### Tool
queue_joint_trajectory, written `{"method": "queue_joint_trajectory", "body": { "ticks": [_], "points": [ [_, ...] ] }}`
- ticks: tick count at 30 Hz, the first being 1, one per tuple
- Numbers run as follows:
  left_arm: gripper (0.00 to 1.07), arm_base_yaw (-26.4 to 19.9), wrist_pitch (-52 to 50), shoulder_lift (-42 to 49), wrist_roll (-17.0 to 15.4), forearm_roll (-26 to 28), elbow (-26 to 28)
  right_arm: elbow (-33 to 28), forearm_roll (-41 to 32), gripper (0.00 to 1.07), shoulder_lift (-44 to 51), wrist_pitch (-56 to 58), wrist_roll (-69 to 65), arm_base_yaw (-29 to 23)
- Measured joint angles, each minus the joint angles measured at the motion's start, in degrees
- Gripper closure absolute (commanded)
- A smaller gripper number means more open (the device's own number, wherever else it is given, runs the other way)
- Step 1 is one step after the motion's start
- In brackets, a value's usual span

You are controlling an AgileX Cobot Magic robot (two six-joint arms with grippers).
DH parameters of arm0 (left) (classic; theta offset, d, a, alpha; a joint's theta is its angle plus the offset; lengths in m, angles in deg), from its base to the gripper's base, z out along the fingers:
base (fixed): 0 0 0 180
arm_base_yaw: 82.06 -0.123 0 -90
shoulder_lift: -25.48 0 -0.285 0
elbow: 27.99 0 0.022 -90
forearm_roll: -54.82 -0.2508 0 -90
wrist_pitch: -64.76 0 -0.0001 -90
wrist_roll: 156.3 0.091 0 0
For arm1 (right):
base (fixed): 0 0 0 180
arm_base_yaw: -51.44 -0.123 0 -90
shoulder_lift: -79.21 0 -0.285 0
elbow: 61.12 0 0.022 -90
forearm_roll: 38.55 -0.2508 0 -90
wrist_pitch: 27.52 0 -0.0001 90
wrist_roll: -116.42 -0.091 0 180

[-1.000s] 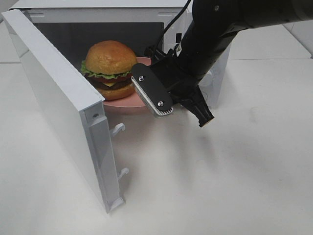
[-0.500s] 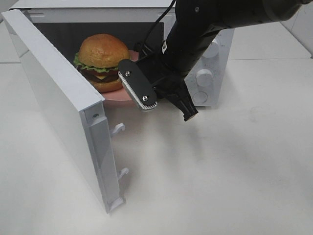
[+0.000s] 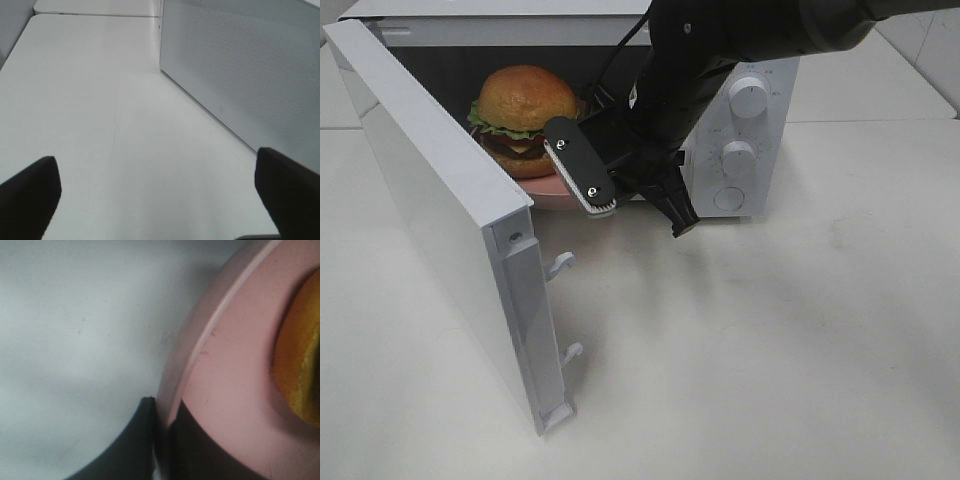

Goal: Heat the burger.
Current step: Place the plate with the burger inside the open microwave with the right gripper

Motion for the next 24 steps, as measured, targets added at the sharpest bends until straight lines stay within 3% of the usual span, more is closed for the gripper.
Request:
{"method": "queue_joint_trajectory", "body": {
  "ticks": [5, 24],
  "points": [
    [0.09, 0.0, 0.0, 0.0, -0.1, -0.2, 0.0, 4.5, 3.8, 1.07, -3.0, 0.8, -4.9, -0.1],
    [0.09, 0.0, 0.0, 0.0, -1.5, -1.0, 0.0, 15.4, 6.5, 1.07, -10.8, 2.5, -9.1, -0.4]
  ]
}}
